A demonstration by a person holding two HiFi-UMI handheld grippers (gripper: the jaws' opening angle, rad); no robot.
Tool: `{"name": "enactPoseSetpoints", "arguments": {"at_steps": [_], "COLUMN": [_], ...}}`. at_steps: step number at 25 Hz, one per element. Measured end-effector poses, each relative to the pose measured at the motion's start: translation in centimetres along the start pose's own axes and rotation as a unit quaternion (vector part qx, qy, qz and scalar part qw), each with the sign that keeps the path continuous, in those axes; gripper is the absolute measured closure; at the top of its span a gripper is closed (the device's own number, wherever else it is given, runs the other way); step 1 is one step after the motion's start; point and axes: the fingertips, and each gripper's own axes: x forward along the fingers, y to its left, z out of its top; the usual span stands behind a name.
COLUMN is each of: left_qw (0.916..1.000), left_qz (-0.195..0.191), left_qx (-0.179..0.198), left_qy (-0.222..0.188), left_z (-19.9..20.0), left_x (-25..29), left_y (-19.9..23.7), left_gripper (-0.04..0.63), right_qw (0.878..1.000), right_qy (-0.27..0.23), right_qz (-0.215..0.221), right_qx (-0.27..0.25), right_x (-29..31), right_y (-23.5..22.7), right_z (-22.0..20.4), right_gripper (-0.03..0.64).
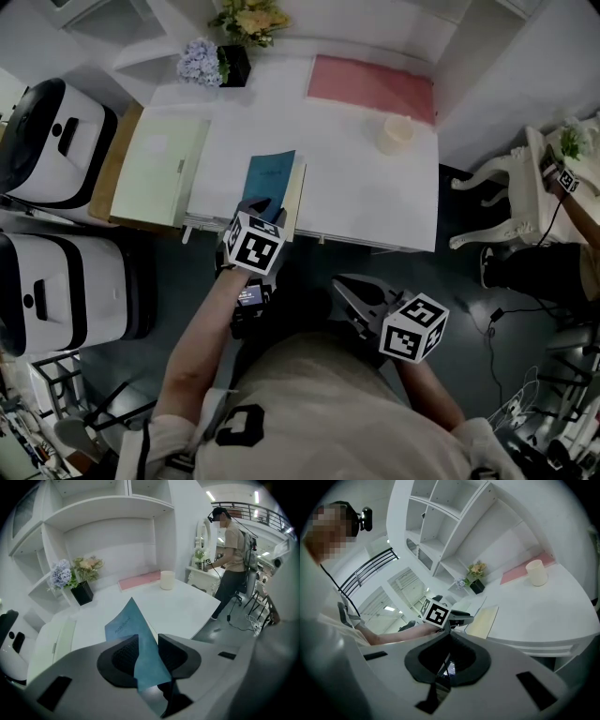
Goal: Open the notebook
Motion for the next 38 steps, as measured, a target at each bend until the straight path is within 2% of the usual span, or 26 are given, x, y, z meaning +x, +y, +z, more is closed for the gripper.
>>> {"name": "enactPoseSetpoints", "arguments": {"at_steps": [16, 38], "left_qw": [0.9997, 0.9995], "left_qz": [0.021, 0.002], "left_qx": [-0.009, -0.027], "left_qy": [-0.013, -0.018], "left_z": [-0.5, -2.3], "left_x": [-2.3, -3.8], "left_y": [3.0, 7.0], "left_gripper": [0.469, 0.517], "right_qw": [1.0, 0.999], "right_qy": [0.016, 0.016], "right_qz": [0.007, -0.011], "right_qx": [-0.021, -0.029], "right_x": [1.4, 4.3], "right_y": [0.9, 0.6], "right_z": [0.1, 2.3], "right_gripper": [0.604, 0.604]}}
